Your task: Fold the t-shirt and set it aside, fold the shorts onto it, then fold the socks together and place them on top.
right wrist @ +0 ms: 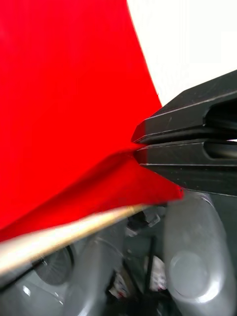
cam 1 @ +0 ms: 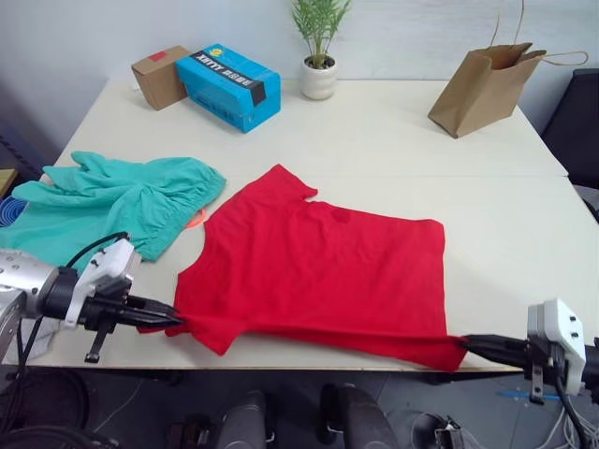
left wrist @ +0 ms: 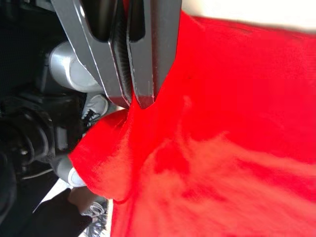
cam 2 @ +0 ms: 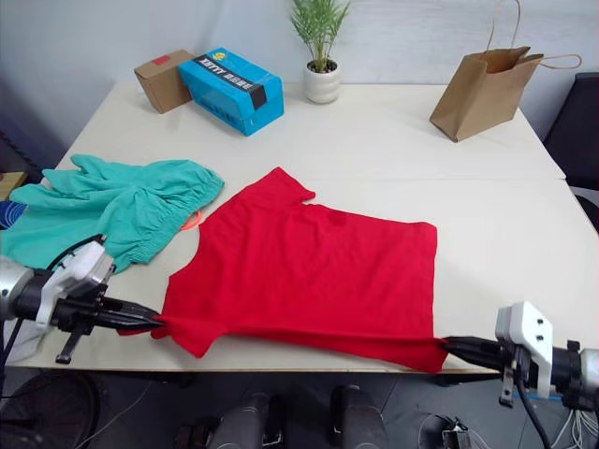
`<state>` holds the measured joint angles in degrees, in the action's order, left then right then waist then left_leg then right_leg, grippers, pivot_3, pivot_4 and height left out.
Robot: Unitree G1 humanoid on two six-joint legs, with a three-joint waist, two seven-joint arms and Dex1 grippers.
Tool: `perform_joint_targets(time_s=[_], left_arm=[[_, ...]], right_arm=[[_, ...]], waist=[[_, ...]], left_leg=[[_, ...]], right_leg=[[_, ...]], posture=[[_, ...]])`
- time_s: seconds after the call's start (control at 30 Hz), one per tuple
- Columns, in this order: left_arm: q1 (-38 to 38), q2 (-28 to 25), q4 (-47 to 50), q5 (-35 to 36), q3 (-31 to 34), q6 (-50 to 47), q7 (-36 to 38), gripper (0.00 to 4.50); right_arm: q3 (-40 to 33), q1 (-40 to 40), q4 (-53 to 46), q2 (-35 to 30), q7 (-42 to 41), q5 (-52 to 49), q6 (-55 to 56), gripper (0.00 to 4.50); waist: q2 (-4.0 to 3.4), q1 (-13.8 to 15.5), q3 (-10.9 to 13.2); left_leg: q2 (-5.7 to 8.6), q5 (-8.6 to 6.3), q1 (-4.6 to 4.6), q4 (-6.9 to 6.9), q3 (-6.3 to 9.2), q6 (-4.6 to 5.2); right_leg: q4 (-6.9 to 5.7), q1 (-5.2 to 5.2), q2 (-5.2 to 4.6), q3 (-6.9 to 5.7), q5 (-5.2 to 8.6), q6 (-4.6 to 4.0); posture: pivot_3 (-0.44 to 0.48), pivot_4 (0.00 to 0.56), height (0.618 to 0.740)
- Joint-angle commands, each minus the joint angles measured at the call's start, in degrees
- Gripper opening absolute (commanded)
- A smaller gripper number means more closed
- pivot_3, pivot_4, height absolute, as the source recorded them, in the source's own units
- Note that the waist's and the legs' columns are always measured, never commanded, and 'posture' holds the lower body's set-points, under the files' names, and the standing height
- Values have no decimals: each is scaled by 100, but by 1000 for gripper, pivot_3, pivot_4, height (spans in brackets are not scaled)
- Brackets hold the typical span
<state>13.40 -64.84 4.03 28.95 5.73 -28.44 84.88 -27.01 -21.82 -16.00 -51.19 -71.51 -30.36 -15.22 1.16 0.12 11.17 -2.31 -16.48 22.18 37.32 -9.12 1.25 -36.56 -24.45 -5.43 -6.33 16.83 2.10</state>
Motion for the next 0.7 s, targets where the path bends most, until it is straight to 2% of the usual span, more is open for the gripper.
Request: perform_joint_targets(time_s=[0.03,0.27,0.6,0.63,0.67,0.7], left_arm=[[871,310,-616,-433,-719,180,213,0],[1661,690,-1337,-917,-1418,516,424,0],[2026,927,-1771,-981,-1590,540,437,0],[2029,931,-1770,-988,-1593,545,440,459],[2021,966,-1796,-1033,-1560,681,364,635],[2008,1014,-1819,-1049,-1500,795,271,964]], right_arm=[[182,178,-58,-27,189,-68,-327,21],[451,357,-230,-36,457,-102,-829,21],[727,396,127,210,571,-33,-796,21],[729,412,162,249,567,-84,-805,0],[709,448,213,301,614,-65,-746,0],[701,475,245,336,589,-96,-719,417]], waist=[[1,5,-1],[6,-34,-1],[12,-14,-4],[12,-14,-4],[12,-17,-4],[12,-22,-4]], left_leg=[[0,7,2,2,-1,9],[0,12,3,12,-8,6],[-2,9,8,41,-2,11],[-2,9,9,42,-1,11],[-3,9,9,42,-1,11],[-2,9,9,44,-1,11]], right_leg=[[-2,-1,3,-1,-1,1],[-21,-6,6,6,1,5],[-39,-3,4,5,1,6],[-39,-3,5,4,1,6],[-40,-3,5,4,2,7],[-42,-3,5,4,2,7]], posture=[[0,150,740],[0,150,740],[0,150,740],[0,150,740],[0,150,740],[0,150,740]])
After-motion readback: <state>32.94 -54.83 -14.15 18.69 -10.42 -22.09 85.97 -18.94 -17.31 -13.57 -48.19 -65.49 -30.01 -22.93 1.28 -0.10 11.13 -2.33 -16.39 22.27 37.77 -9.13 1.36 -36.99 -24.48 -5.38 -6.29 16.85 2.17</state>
